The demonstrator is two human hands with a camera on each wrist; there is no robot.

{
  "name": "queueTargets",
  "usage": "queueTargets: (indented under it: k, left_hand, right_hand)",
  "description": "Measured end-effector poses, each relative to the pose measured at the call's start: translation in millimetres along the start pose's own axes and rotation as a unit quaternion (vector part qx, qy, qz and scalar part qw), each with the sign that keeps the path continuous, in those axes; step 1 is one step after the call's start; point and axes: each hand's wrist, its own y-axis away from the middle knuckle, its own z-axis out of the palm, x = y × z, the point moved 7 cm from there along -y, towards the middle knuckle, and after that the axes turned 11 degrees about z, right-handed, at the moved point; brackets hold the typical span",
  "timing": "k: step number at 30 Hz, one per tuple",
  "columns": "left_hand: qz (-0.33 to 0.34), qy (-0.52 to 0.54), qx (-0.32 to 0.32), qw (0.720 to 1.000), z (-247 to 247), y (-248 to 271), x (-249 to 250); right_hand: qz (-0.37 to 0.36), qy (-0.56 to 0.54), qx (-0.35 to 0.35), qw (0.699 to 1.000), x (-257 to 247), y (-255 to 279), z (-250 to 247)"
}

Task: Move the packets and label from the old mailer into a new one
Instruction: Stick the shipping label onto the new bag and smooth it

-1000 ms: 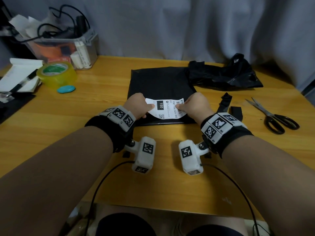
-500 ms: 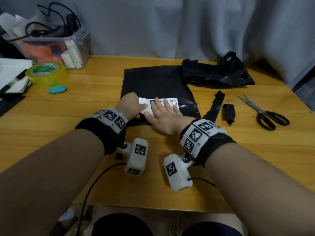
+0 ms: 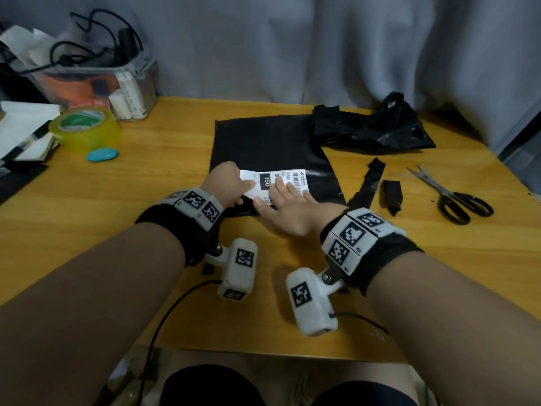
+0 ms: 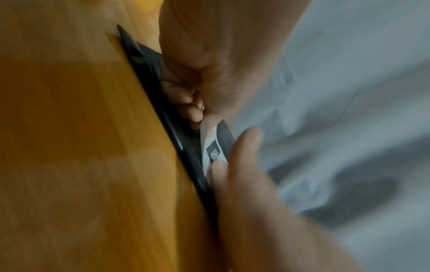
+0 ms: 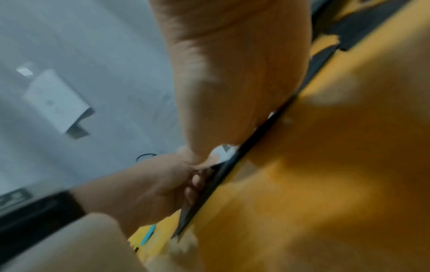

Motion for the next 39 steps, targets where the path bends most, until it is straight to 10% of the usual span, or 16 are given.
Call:
queueTargets:
  k: [11, 16, 24, 28, 39]
  left_hand:
    - [-0.035, 0.063, -0.006, 0.997, 3.3, 6.8, 2.9]
    - [-0.036, 0.078, 0.007, 0.996, 1.1, 10.3, 4.8]
    - [-0.021, 0.098, -0.021, 0.995, 3.7, 12.6, 4.5]
    - [-0.018, 0.089, -0.043, 0.995, 4.8, 14.9, 4.9]
    - [-0.011, -0.074, -0.041, 0.996, -4.8, 23.5, 12.7]
  right_hand:
    - [0.117, 0.101, 0.002, 0.988, 56.1, 12.8, -15.6]
    - [-0.005, 0.077, 0.026, 0.997, 8.1, 13.6, -9.9]
    - [0.075, 0.117, -0.037, 0.99, 67.5, 18.8, -17.4]
    - [0.01, 0.043, 0.081, 0.996, 25.2, 16.1, -40.7]
    - [-0.019, 0.016, 0.001, 1.0, 35.4, 13.5, -17.9]
